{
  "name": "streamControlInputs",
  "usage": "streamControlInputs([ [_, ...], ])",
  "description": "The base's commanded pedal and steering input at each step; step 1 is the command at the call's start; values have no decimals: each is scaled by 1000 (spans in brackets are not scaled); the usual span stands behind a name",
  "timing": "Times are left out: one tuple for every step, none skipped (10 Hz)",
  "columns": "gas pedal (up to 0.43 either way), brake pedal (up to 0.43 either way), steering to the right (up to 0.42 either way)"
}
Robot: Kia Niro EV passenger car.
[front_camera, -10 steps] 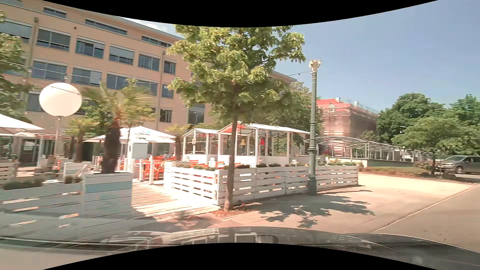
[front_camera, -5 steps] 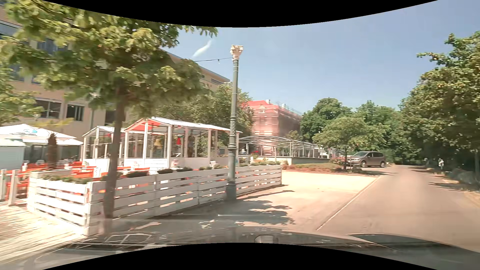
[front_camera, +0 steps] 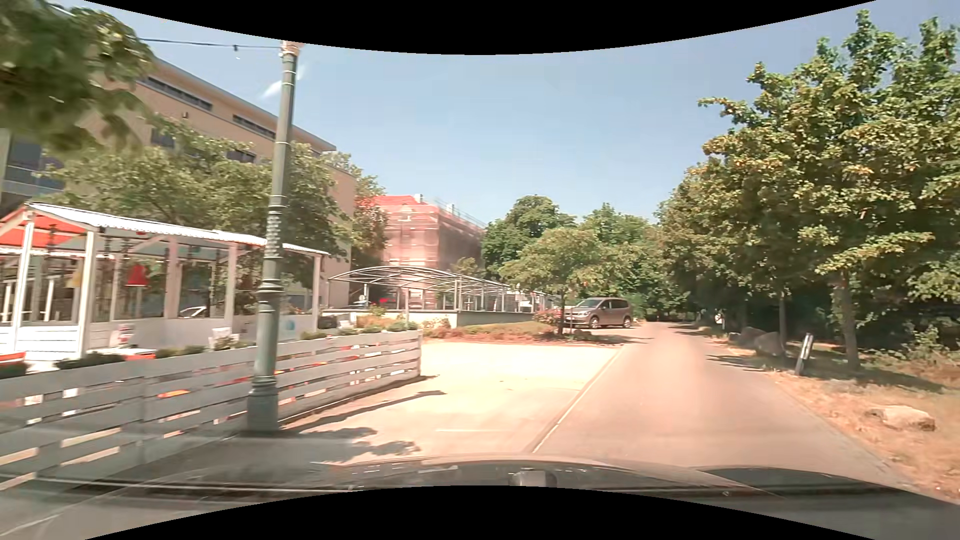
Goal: Follow the waypoints while adhering to traffic rules and regulations
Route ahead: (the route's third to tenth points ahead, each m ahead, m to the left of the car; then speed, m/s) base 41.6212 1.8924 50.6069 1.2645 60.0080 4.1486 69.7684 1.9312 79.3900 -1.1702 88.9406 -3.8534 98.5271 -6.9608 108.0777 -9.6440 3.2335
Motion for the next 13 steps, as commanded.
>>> streamControlInputs([
  [157, 0, 555],
  [157, 0, 515],
  [157, 0, 469],
  [157, 0, 426],
  [157, 0, 394],
  [157, 0, 345],
  [157, 0, 294],
  [157, 0, 259],
  [157, 0, 211],
  [157, 0, 164],
  [157, 0, 136],
  [157, 0, 104],
  [157, 0, 76],
])
